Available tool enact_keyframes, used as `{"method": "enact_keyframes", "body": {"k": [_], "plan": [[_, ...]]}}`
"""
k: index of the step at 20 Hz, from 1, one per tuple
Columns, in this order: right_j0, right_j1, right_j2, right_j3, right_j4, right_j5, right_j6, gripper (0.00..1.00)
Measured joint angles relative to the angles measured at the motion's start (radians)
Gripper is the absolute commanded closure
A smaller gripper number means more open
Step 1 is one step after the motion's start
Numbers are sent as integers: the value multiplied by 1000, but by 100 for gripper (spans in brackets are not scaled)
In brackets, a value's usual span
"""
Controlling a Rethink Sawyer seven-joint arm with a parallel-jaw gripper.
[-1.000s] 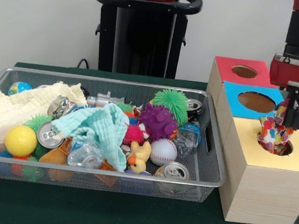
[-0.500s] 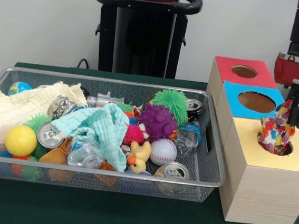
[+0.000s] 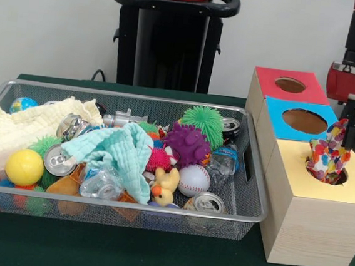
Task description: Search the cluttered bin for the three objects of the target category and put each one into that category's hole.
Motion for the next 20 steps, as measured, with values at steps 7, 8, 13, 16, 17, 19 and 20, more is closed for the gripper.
{"method": "enact_keyframes", "body": {"k": [7, 8, 13, 16, 17, 19, 20], "plan": [[-2, -17, 1, 5, -2, 1, 0, 100], [-4, -26, 1, 9, -3, 1, 0, 100], [-24, -93, 2, 50, -4, 22, 0, 100], [-38, -133, 2, 67, -16, 41, 0, 100], [-40, -138, 2, 68, -18, 44, 0, 100], [-45, -150, 2, 68, -25, 50, 0, 100], [-50, -163, 2, 68, -34, 55, 0, 100]]}}
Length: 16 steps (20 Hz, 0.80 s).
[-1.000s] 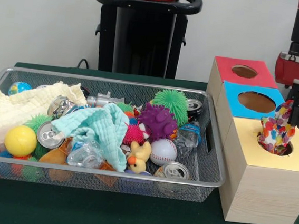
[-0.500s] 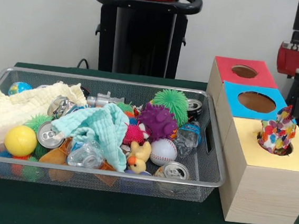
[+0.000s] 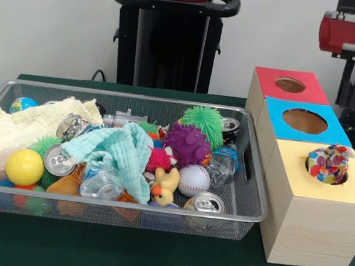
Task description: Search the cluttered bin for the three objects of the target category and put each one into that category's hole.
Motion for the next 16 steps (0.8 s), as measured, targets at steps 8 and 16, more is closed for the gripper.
{"method": "enact_keyframes", "body": {"k": [8, 16], "plan": [[-5, -25, 0, 0, -49, 5, 0, 100], [-3, -20, 0, 0, -98, 5, 0, 100]]}}
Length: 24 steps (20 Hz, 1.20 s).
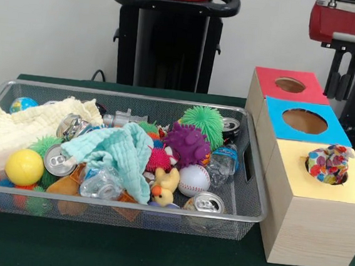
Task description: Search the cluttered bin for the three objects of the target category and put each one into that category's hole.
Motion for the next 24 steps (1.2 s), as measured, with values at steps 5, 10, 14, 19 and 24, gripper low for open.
{"method": "enact_keyframes", "body": {"k": [5, 10, 14, 19, 24], "plan": [[4, 7, -1, 0, -9, 0, 0, 100], [16, 24, -1, 0, -10, 0, 0, 100], [34, 53, -7, 0, -10, 0, 0, 100], [63, 96, -21, -2, -12, 0, 0, 100], [95, 146, -55, -15, -13, -3, 0, 100]]}}
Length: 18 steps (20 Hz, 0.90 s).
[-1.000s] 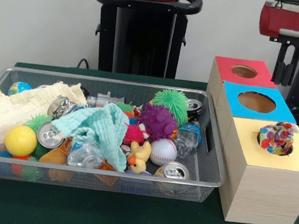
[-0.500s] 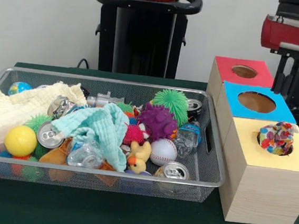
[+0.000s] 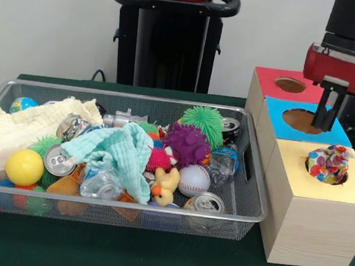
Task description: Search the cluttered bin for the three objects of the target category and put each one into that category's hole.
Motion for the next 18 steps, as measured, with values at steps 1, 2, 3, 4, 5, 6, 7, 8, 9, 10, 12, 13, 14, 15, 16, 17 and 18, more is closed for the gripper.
{"method": "enact_keyframes", "body": {"k": [1, 2, 3, 4, 5, 6, 7, 8, 9, 10, 12, 13, 14, 15, 16, 17, 18], "plan": [[3, 6, -4, -1, 0, -1, 0, 100], [5, 8, -6, -2, 0, -2, 0, 100], [12, 22, -15, -5, 0, -9, 0, 100], [13, 26, -17, -5, 0, -10, 0, 100], [14, 29, -19, -6, 0, -12, 0, 100], [16, 34, -24, -6, 0, -16, 0, 100], [18, 39, -28, -6, 0, -20, 0, 100], [20, 46, -34, -7, 0, -25, 0, 100], [21, 49, -37, -7, 0, -28, 0, 100], [22, 54, -43, -7, 1, -32, 0, 100], [26, 62, -55, -7, 1, -39, 0, 100], [27, 64, -60, -7, 2, -42, 0, 100], [29, 67, -66, -7, 2, -44, 0, 100], [30, 68, -69, -7, 2, -46, 0, 100], [33, 70, -75, -8, 5, -48, 0, 100], [34, 71, -78, -8, 6, -49, 0, 100], [36, 71, -82, -8, 8, -51, 0, 100]]}}
